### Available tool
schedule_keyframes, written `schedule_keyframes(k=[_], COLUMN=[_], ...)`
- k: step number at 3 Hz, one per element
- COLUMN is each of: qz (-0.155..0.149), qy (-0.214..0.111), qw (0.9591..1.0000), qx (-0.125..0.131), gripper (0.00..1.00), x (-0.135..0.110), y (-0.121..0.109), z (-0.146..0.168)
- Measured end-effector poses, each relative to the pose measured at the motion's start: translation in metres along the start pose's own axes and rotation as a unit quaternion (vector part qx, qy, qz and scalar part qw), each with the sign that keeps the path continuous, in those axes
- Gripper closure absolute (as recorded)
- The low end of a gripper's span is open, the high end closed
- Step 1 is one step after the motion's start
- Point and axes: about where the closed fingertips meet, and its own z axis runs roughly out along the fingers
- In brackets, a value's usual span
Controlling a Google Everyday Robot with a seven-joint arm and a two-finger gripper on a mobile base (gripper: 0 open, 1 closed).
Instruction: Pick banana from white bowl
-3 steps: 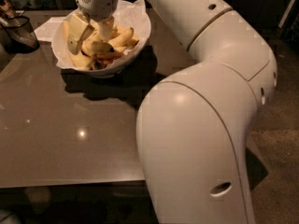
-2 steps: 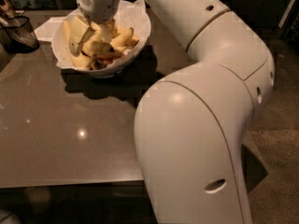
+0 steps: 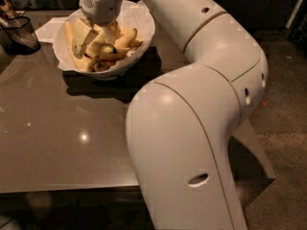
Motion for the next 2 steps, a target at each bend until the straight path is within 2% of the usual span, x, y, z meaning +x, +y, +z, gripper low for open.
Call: schedule_keyframes(k=[1, 2], qz=[0.002, 0.001], qy=[0.001, 0.000], qw=[1.0000, 1.0000], qx=[0.002, 0.008], gripper=[0.29, 0.46], x=[-0.0038, -0.0041], y=[-0.0070, -0.0124], z=[0.0032, 0.0052])
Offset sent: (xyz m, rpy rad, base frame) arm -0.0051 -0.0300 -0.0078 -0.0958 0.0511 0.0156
